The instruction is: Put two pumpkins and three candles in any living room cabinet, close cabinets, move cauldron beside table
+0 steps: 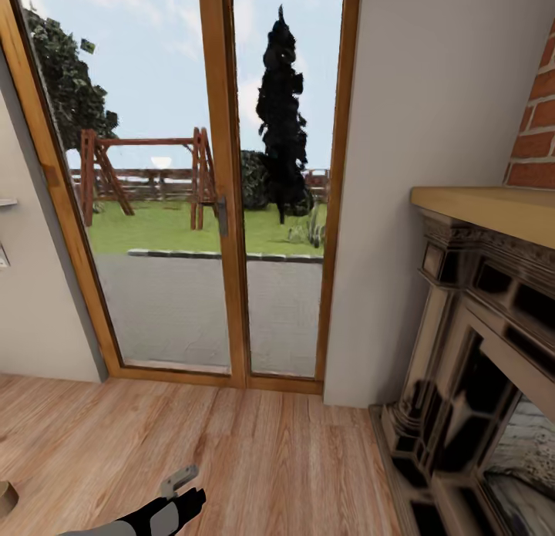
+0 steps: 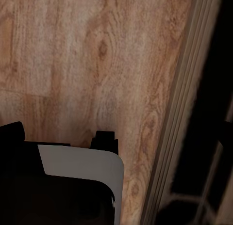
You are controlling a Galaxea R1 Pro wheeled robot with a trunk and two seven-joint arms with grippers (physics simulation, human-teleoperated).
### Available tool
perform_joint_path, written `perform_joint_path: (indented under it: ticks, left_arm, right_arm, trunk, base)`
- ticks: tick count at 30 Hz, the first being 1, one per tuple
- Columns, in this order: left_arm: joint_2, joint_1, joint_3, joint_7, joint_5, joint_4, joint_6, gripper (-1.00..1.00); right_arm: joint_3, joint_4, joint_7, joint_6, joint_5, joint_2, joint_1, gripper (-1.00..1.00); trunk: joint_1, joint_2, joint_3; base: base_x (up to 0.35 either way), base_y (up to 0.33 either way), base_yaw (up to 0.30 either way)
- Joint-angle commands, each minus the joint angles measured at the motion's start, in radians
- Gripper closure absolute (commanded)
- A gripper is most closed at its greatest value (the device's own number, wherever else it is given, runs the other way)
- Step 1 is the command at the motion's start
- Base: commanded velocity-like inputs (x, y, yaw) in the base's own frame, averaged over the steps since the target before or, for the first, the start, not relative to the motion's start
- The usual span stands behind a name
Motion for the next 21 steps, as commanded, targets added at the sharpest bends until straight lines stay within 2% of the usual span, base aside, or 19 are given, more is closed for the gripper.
perform_joint_path:
  ticks: [1,12,21]
  left_arm:
    - [0.000,-0.001,-0.008,0.002,0.006,0.001,0.002,-1.00]
    - [0.000,-0.001,-0.009,0.002,0.006,0.001,0.002,-1.00]
    - [0.000,-0.001,-0.009,0.002,0.006,0.001,0.001,-1.00]
  right_arm:
    - [0.009,0.002,0.005,0.002,-0.009,0.000,-0.001,-1.00]
    - [0.009,0.002,0.005,0.002,-0.009,0.000,-0.001,-1.00]
    - [0.009,0.002,0.005,0.002,-0.008,0.000,-0.001,-1.00]
  trunk:
    - [0.000,-0.001,-0.001]
    - [0.000,-0.001,-0.001]
    - [0.000,-0.001,-0.001]
  base:
    - [0.177,0.000,0.000]
    - [0.310,0.000,0.009]
    - [0.334,0.000,0.233]
